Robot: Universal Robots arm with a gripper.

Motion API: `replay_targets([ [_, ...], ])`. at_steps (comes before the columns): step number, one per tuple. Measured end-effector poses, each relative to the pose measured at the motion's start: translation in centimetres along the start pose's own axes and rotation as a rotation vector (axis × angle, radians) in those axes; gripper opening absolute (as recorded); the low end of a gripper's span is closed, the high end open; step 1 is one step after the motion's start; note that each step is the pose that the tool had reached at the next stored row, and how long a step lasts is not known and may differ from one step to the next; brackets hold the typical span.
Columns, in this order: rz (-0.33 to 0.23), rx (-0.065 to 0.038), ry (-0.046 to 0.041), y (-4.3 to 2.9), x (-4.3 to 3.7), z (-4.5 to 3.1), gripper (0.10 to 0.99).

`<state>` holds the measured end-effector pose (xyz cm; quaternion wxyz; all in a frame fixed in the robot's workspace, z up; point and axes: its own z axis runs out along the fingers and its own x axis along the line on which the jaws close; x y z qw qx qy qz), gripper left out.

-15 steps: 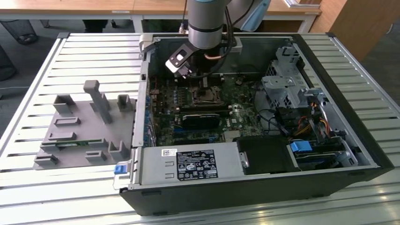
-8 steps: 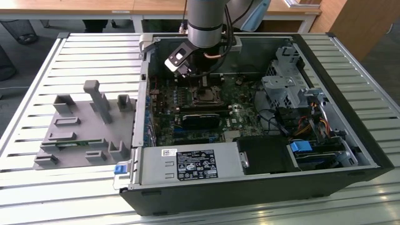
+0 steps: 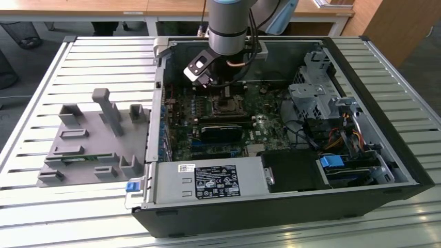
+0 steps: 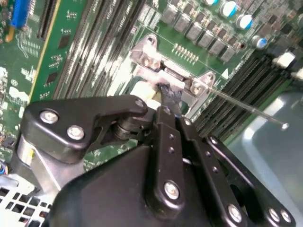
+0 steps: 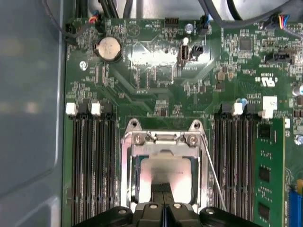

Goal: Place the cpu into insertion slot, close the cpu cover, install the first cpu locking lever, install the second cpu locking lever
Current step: 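Close the cpu cover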

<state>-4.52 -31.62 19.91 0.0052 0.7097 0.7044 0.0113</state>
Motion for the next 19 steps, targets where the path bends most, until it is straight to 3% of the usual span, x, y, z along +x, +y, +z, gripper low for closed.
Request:
replay_targets([
  [4, 0.0, -0.001, 0.0019, 0.2, 0.05, -0.02, 0.106],
  [8, 0.0, -0.001, 0.0014, 0.21, 0.05, -0.87, 0.106],
  [12, 0.0, -0.001, 0.0011, 0.24, 0.06, -0.98, 0.106],
  [19, -0.001, 0.002, 0.0008, 1.4, 0.07, -0.96, 0.106],
])
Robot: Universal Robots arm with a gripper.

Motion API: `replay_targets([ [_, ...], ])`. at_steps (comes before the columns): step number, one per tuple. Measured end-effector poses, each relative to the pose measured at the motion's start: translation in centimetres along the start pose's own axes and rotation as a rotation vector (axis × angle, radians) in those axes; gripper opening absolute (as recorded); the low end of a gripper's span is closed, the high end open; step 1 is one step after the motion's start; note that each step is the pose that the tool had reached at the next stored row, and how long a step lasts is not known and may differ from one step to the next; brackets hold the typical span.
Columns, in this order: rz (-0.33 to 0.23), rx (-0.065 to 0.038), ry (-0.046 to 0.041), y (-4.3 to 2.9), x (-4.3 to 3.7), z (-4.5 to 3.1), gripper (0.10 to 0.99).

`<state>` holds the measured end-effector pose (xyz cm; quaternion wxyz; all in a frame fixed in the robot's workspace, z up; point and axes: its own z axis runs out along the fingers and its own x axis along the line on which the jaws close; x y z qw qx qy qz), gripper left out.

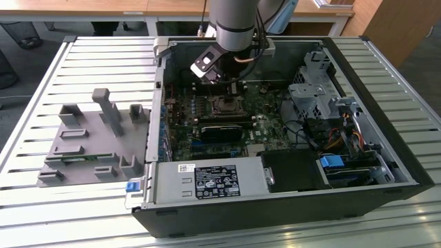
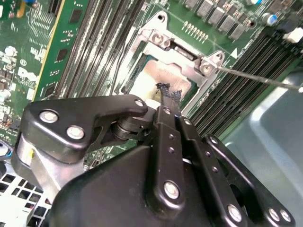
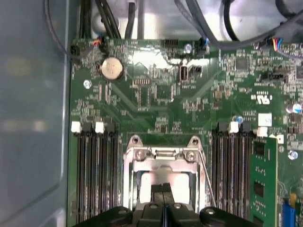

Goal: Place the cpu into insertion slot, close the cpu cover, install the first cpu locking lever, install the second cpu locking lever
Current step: 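Close the cpu cover, then install the first cpu locking lever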

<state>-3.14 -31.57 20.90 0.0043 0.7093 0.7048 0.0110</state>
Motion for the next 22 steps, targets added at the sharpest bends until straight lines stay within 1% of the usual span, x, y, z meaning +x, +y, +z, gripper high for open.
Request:
replay_targets([
  [2, 0.0, 0.0, 0.0, 0.11, 0.0, 0.0, 0.106],
  [9, 0.0, 0.0, 0.0003, 0.12, 0.01, -0.09, 0.106],
  [22, 0.0, 0.0, 0.0003, 0.13, 0.01, -0.52, 0.106],
])
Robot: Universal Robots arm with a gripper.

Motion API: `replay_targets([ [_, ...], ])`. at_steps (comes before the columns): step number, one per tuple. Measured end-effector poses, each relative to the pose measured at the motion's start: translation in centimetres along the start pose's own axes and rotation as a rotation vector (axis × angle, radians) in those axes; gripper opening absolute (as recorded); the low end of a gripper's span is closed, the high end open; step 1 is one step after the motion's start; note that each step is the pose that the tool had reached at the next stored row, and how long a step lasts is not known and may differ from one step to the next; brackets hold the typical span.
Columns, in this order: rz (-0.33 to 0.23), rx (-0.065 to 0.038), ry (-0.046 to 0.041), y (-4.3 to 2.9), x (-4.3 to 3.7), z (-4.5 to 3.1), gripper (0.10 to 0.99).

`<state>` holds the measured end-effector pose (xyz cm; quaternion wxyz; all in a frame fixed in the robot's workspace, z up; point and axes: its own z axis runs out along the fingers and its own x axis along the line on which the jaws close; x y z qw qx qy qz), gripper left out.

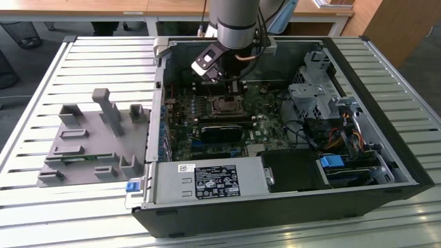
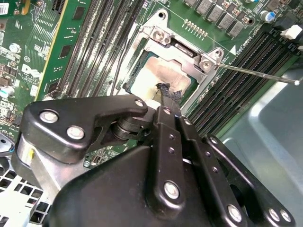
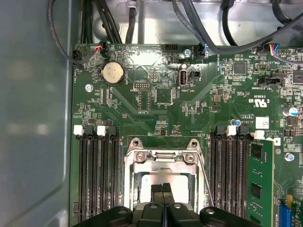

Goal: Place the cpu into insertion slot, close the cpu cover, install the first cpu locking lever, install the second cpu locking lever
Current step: 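Install the first cpu locking lever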

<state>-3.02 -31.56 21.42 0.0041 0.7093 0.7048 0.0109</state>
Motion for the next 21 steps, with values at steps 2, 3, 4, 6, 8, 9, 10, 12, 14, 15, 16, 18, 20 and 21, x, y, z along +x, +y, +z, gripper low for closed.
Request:
replay_targets([
  [2, 0.0, 0.0, 0.0003, 0.0, 0.0, -0.02, 0.106],
  [3, 0.0, 0.0, 0.0001, 0.0, 0.0, -0.05, 0.106],
  [4, 0.0, 0.0, 0.0, 0.0, 0.0, -0.06, 0.106],
  [6, 0.0, 0.0, 0.0, 0.0, 0.0, -0.11, 0.106],
  [8, 0.0, 0.0, 0.0001, 0.0, 0.0, -0.12, 0.106],
  [9, 0.0, 0.0, 0.0001, 0.0, 0.0, -0.13, 0.106],
  [10, 0.0, 0.0, 0.0, 0.0, 0.0, -0.14, 0.106],
  [12, 0.0, 0.0, -0.0001, 0.0, 0.0, -0.16, 0.106],
  [14, 0.0, 0.0, -0.0002, 0.0, 0.0, -0.2, 0.106],
  [15, 0.0, 0.0, 0.0, 0.0, 0.0, -0.22, 0.106],
  [16, 0.0, 0.0, -0.0001, 0.0, 0.0, -0.25, 0.106],
  [18, 0.0, 0.0, 0.0, 0.0, 0.0, -0.3, 0.106],
  [20, 0.0, 0.0, 0.0, 0.01, 0.0, -0.36, 0.106],
  [21, 0.0, 0.0, 0.0001, 0.01, 0.0, -0.39, 0.106],
])
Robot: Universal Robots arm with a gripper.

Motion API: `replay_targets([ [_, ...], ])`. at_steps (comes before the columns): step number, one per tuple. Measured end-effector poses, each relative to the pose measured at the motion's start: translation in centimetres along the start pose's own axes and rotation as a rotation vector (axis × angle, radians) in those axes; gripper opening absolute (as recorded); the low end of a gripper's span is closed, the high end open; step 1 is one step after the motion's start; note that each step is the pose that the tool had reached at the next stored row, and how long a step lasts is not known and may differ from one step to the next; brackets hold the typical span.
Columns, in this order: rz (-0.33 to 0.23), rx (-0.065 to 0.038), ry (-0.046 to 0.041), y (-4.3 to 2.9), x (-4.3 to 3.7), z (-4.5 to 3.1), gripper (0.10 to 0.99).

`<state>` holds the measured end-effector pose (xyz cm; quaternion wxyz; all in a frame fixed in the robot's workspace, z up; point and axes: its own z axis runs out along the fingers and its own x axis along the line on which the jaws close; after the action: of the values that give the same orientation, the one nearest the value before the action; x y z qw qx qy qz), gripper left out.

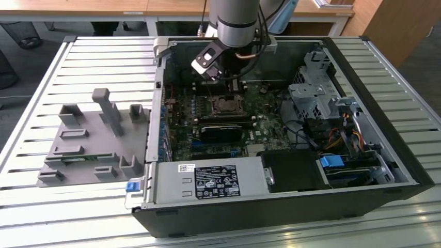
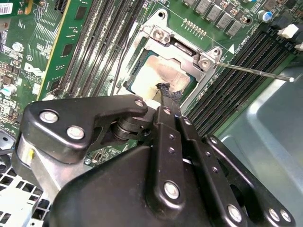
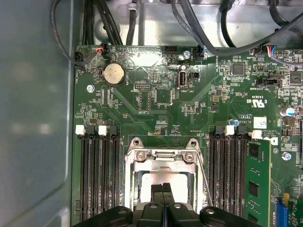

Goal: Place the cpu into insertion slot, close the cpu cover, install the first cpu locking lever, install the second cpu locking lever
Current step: 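Install the first cpu locking lever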

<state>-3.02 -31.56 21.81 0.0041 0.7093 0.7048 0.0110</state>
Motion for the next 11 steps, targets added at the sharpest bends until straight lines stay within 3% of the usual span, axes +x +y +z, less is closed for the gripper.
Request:
replay_targets([
  [11, 0.0, 0.0, -0.0001, 0.01, 0.0, -0.32, 0.106],
])
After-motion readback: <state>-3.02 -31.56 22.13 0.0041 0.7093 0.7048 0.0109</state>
